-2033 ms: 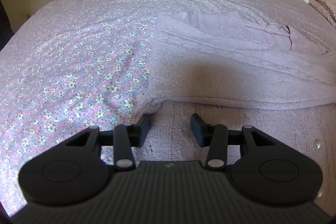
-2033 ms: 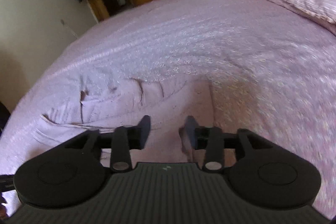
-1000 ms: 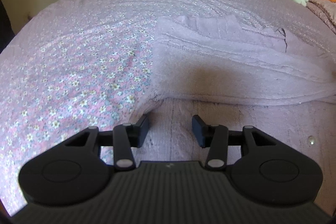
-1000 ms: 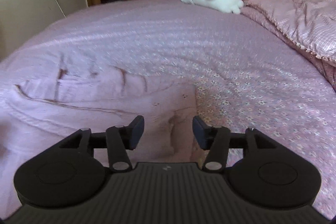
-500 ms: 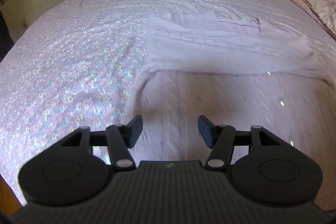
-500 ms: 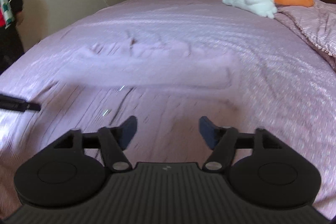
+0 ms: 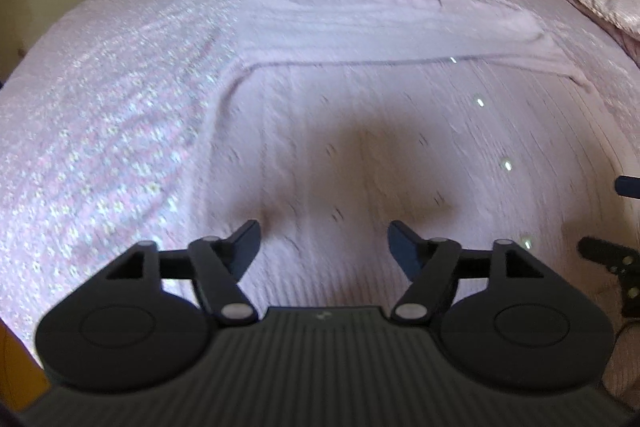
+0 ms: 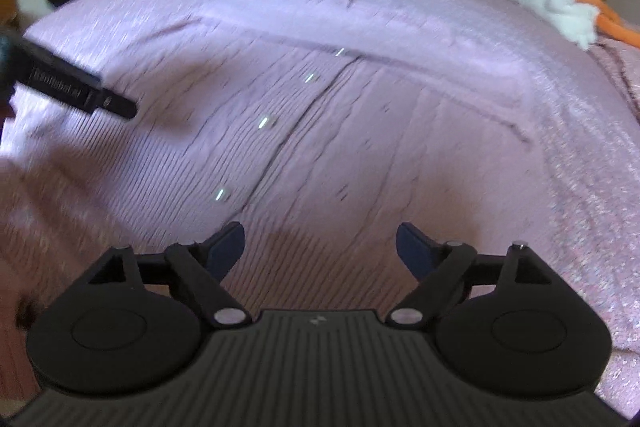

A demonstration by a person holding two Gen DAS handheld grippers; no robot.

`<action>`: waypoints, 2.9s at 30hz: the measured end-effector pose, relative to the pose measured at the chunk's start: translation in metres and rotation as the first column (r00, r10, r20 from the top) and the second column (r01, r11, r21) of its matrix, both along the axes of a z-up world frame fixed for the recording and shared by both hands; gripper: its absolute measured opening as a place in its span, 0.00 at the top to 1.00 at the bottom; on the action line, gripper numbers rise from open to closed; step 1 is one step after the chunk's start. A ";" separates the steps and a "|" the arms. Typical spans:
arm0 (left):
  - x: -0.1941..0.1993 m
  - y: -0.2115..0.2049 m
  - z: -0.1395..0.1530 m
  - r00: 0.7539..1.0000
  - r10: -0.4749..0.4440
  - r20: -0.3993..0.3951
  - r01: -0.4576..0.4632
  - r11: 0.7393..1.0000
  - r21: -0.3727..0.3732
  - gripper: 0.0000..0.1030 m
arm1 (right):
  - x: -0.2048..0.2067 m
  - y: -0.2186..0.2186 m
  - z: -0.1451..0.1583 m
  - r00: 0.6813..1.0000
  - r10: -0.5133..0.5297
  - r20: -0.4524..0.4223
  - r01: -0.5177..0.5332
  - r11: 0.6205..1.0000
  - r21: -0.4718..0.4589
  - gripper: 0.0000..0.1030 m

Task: Fold small clothes
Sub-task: 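Move both tools over the cardigan hem edge, then grasp the cardigan hem with the left tool while the right tool grasps it too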

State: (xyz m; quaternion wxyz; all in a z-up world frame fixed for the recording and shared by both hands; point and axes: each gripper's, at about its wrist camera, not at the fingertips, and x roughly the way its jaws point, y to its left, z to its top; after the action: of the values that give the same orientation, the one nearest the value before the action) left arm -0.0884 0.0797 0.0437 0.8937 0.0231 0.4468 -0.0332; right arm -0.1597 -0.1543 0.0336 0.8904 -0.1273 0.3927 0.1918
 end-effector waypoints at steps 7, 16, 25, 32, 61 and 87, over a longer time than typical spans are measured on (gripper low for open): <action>-0.007 -0.013 -0.011 0.999 -0.040 -0.031 0.040 0.999 0.003 0.28 | -0.008 0.026 -0.034 0.988 0.113 -0.109 -0.133 0.973 -0.190 0.09; -0.007 -0.025 -0.018 0.993 -0.102 -0.052 0.102 0.995 0.010 0.28 | 0.004 0.028 -0.039 0.999 0.028 0.026 -0.022 0.976 -0.216 0.07; -0.021 -0.045 -0.019 0.967 -0.255 -0.030 0.254 0.967 -0.017 0.26 | 0.023 0.003 -0.001 0.974 -0.172 0.149 0.174 0.985 0.001 0.08; -0.026 -0.061 -0.029 0.953 -0.301 -0.039 0.303 0.949 0.088 0.26 | 0.018 -0.002 0.007 0.959 -0.218 0.180 0.213 0.976 0.046 0.08; 0.018 -0.061 0.030 0.944 -0.190 0.269 0.183 0.982 0.048 0.87 | 0.049 -0.029 0.045 0.942 -0.304 0.144 0.233 0.898 0.372 0.80; 0.220 -0.065 0.057 0.940 -0.097 0.328 0.097 0.995 0.018 0.87 | 0.276 -0.022 0.069 0.932 -0.318 0.171 0.256 0.916 0.309 0.81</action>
State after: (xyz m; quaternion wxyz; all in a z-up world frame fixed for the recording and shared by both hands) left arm 0.1313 0.0147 0.1004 0.9530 0.0512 0.2898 -0.0724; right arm 0.1158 -0.1759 0.1025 0.9554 0.0395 0.2759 0.0971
